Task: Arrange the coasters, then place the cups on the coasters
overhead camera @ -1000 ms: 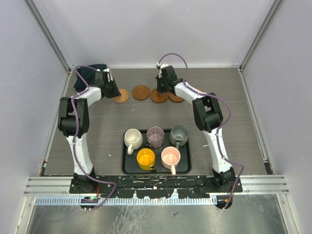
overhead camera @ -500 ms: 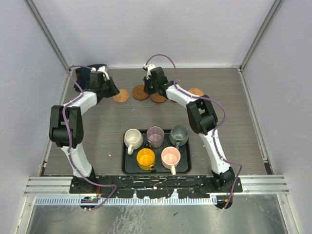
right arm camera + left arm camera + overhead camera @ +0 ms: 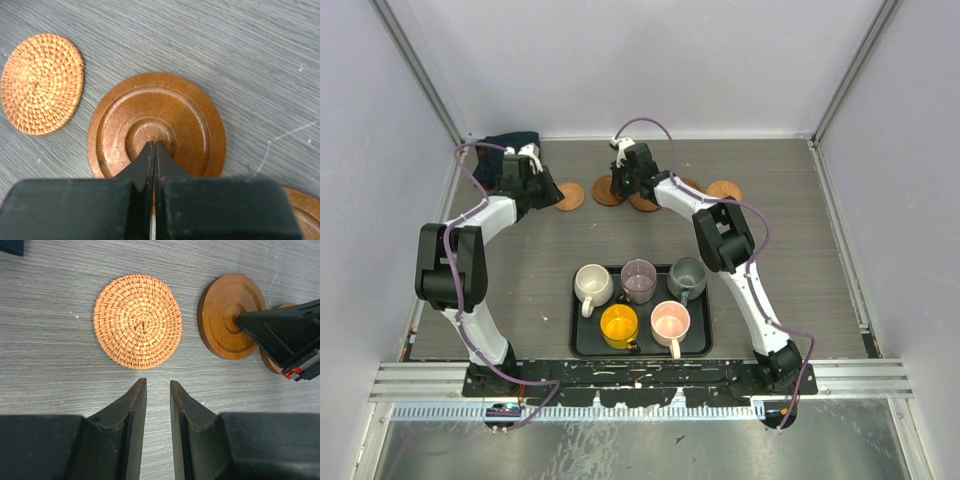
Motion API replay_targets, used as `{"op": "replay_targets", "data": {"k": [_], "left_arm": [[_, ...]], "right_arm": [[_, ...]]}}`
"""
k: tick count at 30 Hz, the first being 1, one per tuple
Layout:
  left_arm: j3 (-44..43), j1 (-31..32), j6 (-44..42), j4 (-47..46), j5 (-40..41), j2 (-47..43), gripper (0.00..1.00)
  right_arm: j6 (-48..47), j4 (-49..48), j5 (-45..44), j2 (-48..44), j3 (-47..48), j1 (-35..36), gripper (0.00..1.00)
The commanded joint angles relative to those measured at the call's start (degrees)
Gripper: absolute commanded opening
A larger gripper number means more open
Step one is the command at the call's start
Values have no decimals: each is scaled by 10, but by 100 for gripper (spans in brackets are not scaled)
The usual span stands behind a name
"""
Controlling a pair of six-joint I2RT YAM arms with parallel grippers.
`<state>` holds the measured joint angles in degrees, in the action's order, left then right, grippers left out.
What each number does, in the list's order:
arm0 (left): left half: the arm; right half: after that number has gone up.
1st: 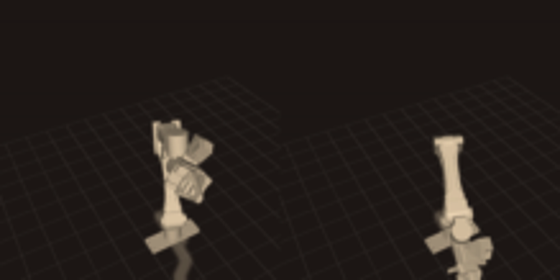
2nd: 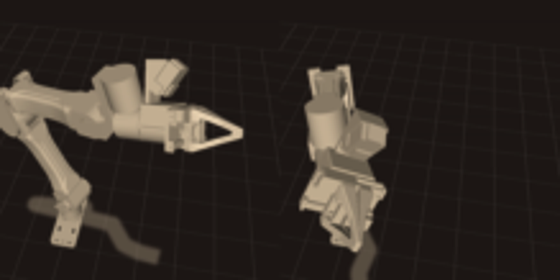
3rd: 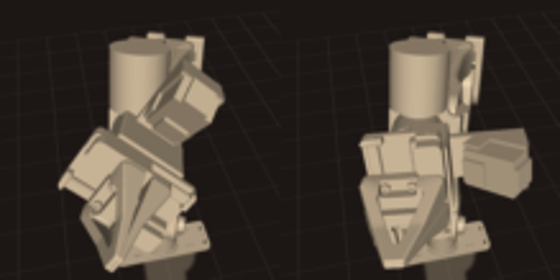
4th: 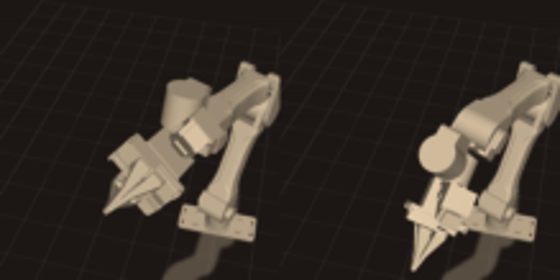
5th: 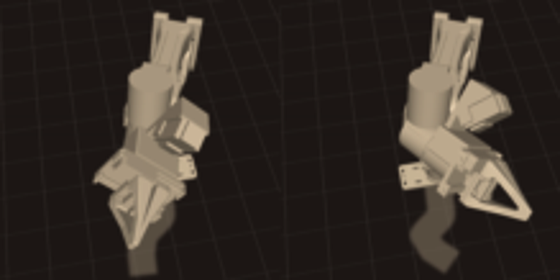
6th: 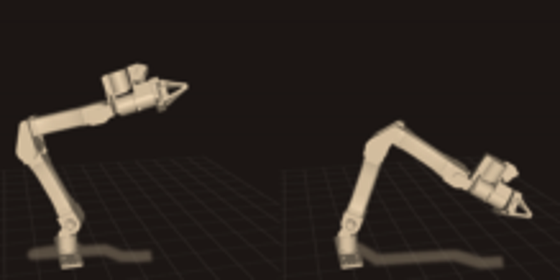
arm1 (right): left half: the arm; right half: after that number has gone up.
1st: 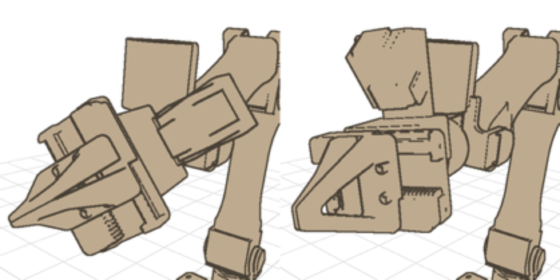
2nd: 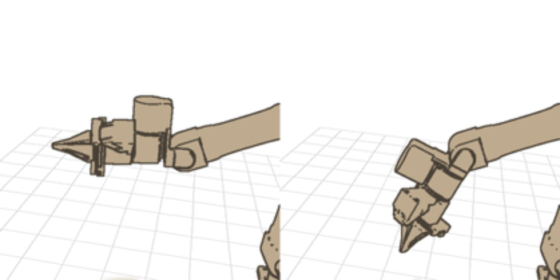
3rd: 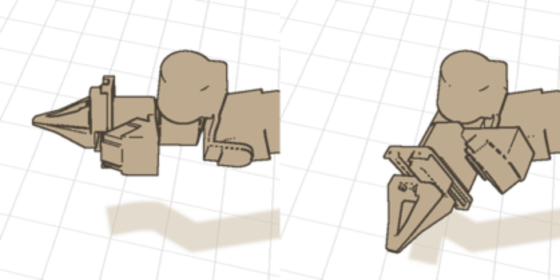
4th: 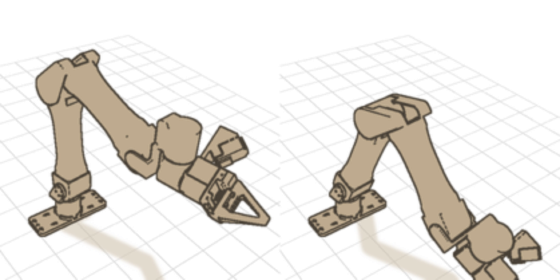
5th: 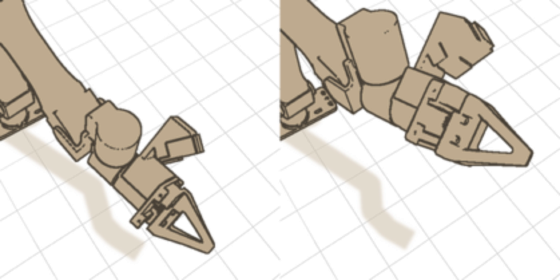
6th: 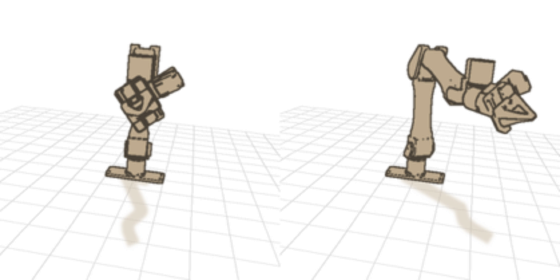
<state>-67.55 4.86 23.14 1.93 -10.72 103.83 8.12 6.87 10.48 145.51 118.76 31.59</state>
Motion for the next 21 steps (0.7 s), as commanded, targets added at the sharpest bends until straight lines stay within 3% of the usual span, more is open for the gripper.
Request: {"op": "replay_targets", "data": {"k": [1, 21], "left_arm": [[4, -3, -10, -33, 9, -40, 27], [21, -3, -5, -29, 20, -52, 27]], "right_arm": [[3, -13, 11, -3, 30, 5, 2], [0, -10, 13, -30, -24, 30, 1]]}}
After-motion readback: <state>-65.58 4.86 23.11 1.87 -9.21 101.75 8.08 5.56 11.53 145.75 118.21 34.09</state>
